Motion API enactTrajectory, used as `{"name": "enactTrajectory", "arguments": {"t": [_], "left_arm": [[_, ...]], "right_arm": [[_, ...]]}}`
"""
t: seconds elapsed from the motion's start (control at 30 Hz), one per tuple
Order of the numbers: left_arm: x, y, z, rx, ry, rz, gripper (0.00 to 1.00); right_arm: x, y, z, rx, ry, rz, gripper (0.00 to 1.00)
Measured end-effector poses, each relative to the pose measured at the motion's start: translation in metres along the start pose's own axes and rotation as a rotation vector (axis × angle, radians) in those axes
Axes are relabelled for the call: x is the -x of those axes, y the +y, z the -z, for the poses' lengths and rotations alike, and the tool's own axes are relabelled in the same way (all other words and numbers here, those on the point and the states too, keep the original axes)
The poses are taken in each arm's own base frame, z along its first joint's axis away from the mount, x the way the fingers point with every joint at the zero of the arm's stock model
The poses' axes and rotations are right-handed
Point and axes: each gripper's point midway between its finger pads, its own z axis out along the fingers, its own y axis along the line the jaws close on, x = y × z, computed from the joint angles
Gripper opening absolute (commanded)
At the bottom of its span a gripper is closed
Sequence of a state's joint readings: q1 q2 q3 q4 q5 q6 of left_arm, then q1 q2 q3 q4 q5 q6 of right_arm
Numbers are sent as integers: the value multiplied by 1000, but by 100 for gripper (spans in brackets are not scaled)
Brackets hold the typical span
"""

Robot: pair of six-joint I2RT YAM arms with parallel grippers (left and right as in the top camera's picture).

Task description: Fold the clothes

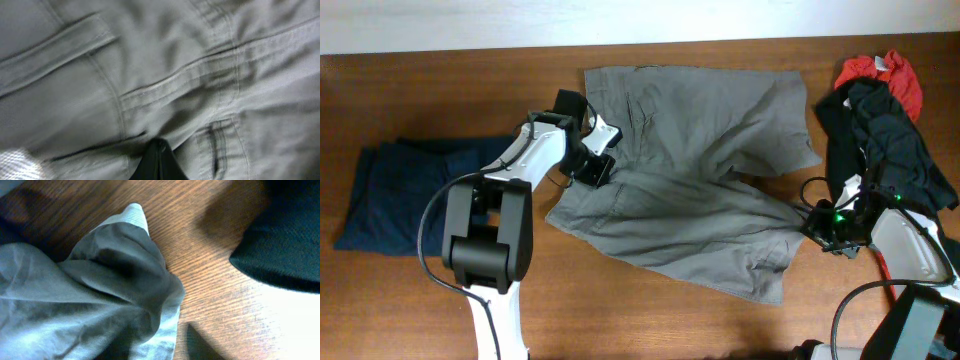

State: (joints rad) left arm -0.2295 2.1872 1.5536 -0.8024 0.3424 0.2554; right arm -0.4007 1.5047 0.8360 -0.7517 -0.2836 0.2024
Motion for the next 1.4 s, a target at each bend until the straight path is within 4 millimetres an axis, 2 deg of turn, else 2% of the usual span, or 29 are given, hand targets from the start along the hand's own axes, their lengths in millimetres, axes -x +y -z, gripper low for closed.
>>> {"name": "enactTrajectory", "arguments": {"t": [0.17, 0.33, 0.43, 0.5, 0.67, 0.77, 0.8, 0.87, 0.93, 1.03, 1.23, 1.3, 1.4], "left_arm": [[-4, 15, 5, 109, 12, 73, 0], [-8, 43, 14, 178, -7, 186, 0], [-9, 65, 22, 197, -36, 258, 0], [-11, 76, 26, 196, -53, 291, 0], [-12, 81, 28, 189, -62, 306, 0], [-11, 81, 28, 192, -62, 305, 0], [-11, 81, 27, 193, -62, 304, 0], [-11, 81, 27, 195, -61, 302, 0], [-11, 81, 27, 197, -61, 302, 0], [-11, 81, 27, 198, -60, 301, 0], [-12, 81, 27, 198, -59, 301, 0], [-12, 80, 27, 198, -59, 302, 0], [-12, 80, 27, 198, -59, 302, 0]], "right_arm": [[-1, 3, 0, 18, 3, 15, 58], [0, 7, 0, 40, 4, 25, 58], [2, 18, 1, 102, -6, 72, 48], [3, 24, 2, 135, -8, 91, 46], [0, 37, 1, 176, -4, 139, 44], [-5, 50, -6, 194, 19, 187, 42], [-8, 56, -11, 200, 33, 206, 37], [-15, 67, -22, 210, 62, 258, 16], [-20, 76, -32, 217, 87, 297, 4], [-24, 85, -43, 214, 101, 322, 4], [-5, 71, -44, 144, 44, 273, 4], [10, 65, -38, 135, 9, 241, 4], [43, 60, -22, 148, -75, 197, 4]]}}
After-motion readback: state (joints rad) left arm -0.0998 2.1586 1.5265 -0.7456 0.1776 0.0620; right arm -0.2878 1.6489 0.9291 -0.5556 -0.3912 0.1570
